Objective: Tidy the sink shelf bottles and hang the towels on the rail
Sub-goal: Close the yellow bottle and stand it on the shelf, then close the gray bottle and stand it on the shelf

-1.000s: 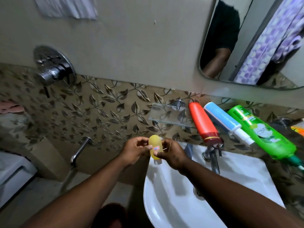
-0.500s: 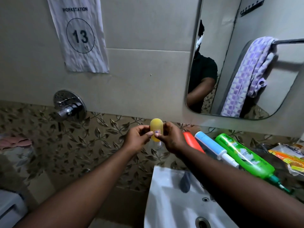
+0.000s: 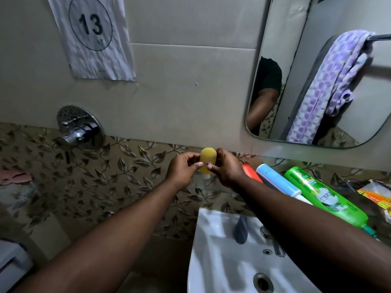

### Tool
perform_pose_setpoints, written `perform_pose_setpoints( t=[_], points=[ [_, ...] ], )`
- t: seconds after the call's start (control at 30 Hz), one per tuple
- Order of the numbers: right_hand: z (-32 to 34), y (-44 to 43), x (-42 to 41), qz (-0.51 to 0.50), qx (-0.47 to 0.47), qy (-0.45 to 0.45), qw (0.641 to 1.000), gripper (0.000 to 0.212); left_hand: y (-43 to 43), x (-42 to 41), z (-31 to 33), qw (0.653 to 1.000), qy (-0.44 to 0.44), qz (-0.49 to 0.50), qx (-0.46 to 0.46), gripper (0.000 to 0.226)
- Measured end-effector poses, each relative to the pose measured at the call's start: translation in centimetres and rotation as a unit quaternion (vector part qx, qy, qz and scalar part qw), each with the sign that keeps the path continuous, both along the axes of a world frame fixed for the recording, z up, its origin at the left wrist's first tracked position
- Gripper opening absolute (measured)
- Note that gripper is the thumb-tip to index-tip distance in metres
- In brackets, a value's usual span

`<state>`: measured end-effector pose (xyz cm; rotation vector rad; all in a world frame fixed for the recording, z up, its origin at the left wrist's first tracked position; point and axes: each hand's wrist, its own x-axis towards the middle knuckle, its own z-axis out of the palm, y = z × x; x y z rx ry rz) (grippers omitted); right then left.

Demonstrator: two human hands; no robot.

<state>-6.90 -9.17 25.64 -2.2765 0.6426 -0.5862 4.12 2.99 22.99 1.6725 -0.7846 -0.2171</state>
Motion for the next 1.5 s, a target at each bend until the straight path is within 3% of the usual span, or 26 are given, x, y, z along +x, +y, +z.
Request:
perform_pose_setpoints(
  t=[0.27,0.43,0.57,0.67,0.73,0.9,1.0,1.17,1.33,1.5],
  points=[
    [-0.1,0.2,-0.3,-0.002,0.008,0.020,1.000,0.049,0.1,-0.2,-0.4,1.000,-0.010,0.001,0.027,0.035],
    [0.3,1.5,-1.8,-0.099,-0.014,0.003,0.995,0.067,1.1,-1.7,-0.9,0.997,-0.002,0.082,0.004,0.053],
    [0.4,4.7,-4.8,-0.099,-0.179,-0.106,0.973,0.060,3.2,-4.8,-1.5,0.965,-0.187,0.175,-0.061,0.039],
    [-0.9,7.8,-7.0,0.007,-0.243,-0.162,0.956,0.039,4.3,-7.9,-3.1,0.933,-0.332,0.114,-0.083,0.027],
    [-2.8,9.2,-8.7,0.052,-0.258,-0.154,0.953,0.027,4.9,-9.5,-5.2,0.928,-0.360,0.070,-0.060,0.032],
    [-10.2,7.8,-12.9,0.039,-0.175,-0.060,0.982,0.029,5.7,-11.5,-11.3,0.930,-0.358,-0.059,0.060,0.021],
    [-14.6,6.2,-14.9,0.003,-0.125,-0.001,0.992,0.028,5.4,-12.2,-14.3,0.949,-0.263,-0.115,0.135,0.034],
    [-18.9,2.5,-16.2,-0.166,-0.001,0.064,0.984,0.031,3.0,-12.2,-18.0,0.950,-0.149,-0.150,0.230,0.051],
    [-22.4,0.2,-15.5,-0.211,0.095,0.055,0.971,0.025,-0.8,-12.6,-20.8,0.936,-0.102,-0.180,0.286,0.063],
    [-24.0,-1.4,-13.5,-0.213,0.212,0.011,0.954,0.024,-4.4,-12.9,-22.2,0.940,-0.111,-0.181,0.267,0.067]
  ],
)
